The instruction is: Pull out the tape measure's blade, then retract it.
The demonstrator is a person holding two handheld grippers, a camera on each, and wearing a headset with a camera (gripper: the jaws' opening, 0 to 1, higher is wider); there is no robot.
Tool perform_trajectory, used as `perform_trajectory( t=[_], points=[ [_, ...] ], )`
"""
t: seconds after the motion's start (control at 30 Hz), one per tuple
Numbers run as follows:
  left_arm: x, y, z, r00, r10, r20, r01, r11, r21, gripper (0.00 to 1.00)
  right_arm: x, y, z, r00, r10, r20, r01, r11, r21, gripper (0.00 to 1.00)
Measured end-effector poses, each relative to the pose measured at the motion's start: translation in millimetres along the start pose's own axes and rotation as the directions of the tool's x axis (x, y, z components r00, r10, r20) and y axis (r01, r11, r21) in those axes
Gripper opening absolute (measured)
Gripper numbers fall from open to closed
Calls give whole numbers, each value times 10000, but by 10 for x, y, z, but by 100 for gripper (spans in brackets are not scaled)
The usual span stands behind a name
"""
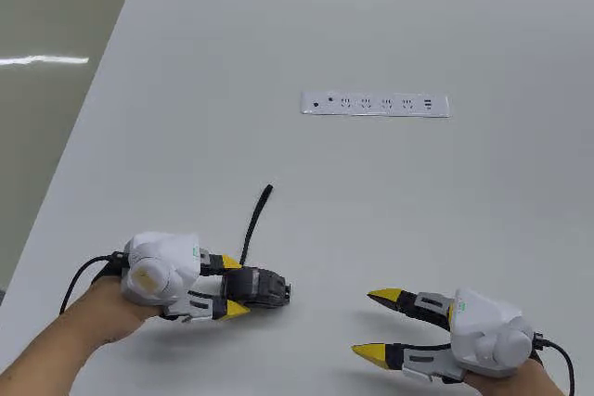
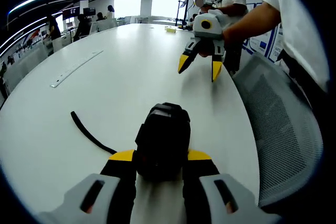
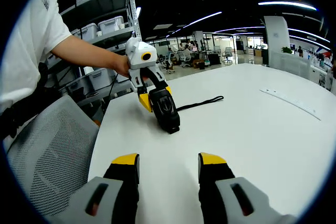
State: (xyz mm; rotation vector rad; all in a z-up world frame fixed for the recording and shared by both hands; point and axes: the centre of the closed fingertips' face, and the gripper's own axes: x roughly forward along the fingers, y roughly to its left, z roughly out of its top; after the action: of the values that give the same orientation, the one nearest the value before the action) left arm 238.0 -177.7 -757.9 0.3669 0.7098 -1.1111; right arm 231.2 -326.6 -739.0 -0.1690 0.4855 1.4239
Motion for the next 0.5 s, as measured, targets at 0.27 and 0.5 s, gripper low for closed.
perform_trajectory(
  t=[0.27,0.5],
  points=[
    [-2,-6,-5,10000,37,15,-38,9999,116,30,156,-44,29,9999,58,91,-59,9999,95,47],
    [-4,-1,-9,10000,24,56,-24,10000,89,30,305,-110,75,9996,42,291,-47,9998,179,44]
  ],
)
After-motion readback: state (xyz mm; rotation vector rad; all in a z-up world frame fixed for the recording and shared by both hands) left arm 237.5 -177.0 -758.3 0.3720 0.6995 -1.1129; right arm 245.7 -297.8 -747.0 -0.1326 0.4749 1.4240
